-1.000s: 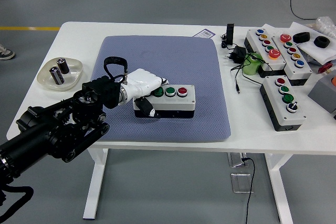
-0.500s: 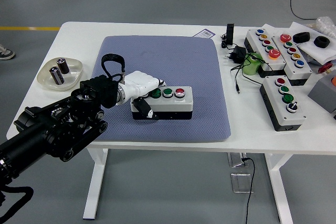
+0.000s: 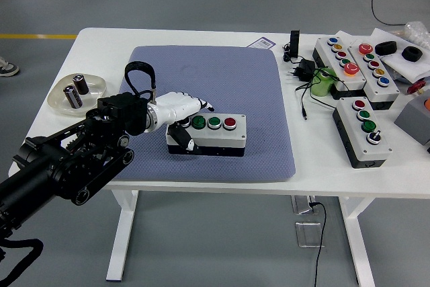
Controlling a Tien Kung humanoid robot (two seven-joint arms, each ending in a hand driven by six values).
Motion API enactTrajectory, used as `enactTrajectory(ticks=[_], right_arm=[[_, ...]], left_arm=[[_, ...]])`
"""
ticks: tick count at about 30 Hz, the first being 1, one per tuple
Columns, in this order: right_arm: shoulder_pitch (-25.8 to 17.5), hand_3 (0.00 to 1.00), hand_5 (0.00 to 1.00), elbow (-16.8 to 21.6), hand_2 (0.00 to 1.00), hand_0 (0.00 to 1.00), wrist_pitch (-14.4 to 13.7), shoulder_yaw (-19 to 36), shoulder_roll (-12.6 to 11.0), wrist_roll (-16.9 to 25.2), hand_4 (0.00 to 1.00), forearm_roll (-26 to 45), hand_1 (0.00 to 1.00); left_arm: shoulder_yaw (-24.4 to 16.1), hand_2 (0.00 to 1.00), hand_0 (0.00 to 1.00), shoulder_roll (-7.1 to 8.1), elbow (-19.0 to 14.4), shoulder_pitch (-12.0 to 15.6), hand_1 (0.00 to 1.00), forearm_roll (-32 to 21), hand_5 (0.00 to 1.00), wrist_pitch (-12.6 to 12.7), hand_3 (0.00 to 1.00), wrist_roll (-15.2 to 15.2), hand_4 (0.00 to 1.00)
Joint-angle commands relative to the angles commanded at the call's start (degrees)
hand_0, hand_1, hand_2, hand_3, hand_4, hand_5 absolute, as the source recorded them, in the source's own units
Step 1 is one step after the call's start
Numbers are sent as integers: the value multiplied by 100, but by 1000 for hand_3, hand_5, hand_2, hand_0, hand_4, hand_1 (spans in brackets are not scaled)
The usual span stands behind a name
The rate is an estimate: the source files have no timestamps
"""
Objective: Pick up the button,place it on the desk,press the button,press the button
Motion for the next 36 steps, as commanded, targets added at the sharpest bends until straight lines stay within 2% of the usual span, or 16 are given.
enactTrajectory(ticks=[4, 7, 9, 10, 11, 15, 16, 19, 21, 22, 24, 27, 28, 30, 36], right_arm=[[2, 640, 258, 0, 600, 652, -1, 3, 1, -1, 258, -11, 566], [2, 640, 258, 0, 600, 652, -3, 0, -1, 4, 258, -4, 566], [-2, 640, 258, 0, 600, 652, -6, -4, -2, 10, 258, 12, 566], [-3, 640, 258, 0, 601, 652, -8, -4, -1, 11, 257, 14, 566], [-3, 640, 258, 0, 601, 652, -9, -5, -1, 11, 257, 15, 566], [-1, 640, 258, 0, 601, 652, -8, 7, -3, 5, 257, -11, 566], [-2, 639, 257, 0, 601, 653, -10, 11, -1, 3, 258, -12, 566], [-3, 639, 257, 0, 601, 653, -11, 1, 0, 0, 258, -5, 566], [-5, 639, 257, 0, 601, 653, -14, -9, 2, -4, 258, 7, 566], [-5, 640, 258, 0, 600, 652, -14, -10, 2, -5, 258, 9, 566], [-11, 640, 258, 0, 600, 652, -16, -15, 1, -7, 258, 13, 566], [-14, 640, 258, 0, 600, 652, -17, -16, 1, -12, 258, 6, 566], [-14, 640, 258, 0, 600, 652, -18, -23, 1, -13, 258, 9, 566], [-21, 640, 258, 0, 600, 652, -21, -36, 1, -11, 258, 29, 566], [-34, 640, 258, 0, 600, 652, -23, -38, -2, -14, 258, 17, 566]], left_arm=[[-253, 998, 998, 26, -174, 80, 998, 68, 458, -154, 992, 30, 998], [-604, 998, 998, 38, -511, 205, 998, 183, 458, -435, 992, 69, 998], [-900, 998, 998, 55, -893, 357, 998, 233, 458, -592, 992, 106, 998], [-1039, 998, 998, 62, -1130, 413, 998, 246, 369, -611, 974, 140, 998], [-1106, 998, 998, 67, -1256, 437, 998, 253, 369, -613, 974, 157, 998], [-1310, 998, 998, 112, -2149, 528, 998, 283, 369, -405, 974, 601, 998], [-1312, 746, 673, 120, -2376, 531, 709, 328, 212, -402, 939, 744, 820], [-1273, 746, 673, 136, -2836, 539, 709, 399, 212, -425, 939, 1071, 820], [-1248, 746, 673, 135, -3059, 538, 709, 445, 212, -630, 939, 1275, 820], [-1233, 211, 233, 135, -3106, 535, 203, 443, 2, -707, 889, 1332, 695], [-1172, 211, 233, 132, -3186, 526, 203, 431, 2, -977, 889, 1430, 695], [-1045, 211, 233, 106, -3102, 503, 203, 481, 2, -1398, 889, 1502, 695], [-1017, 103, 101, 95, -3058, 507, 86, 488, 2, -1531, 868, 1521, 620], [-956, 103, 101, 73, -2964, 520, 86, 433, 2, -1705, 868, 1556, 620], [-817, 74, 65, 37, -2757, 516, 47, 364, 2, -1812, 893, 1623, 607]])
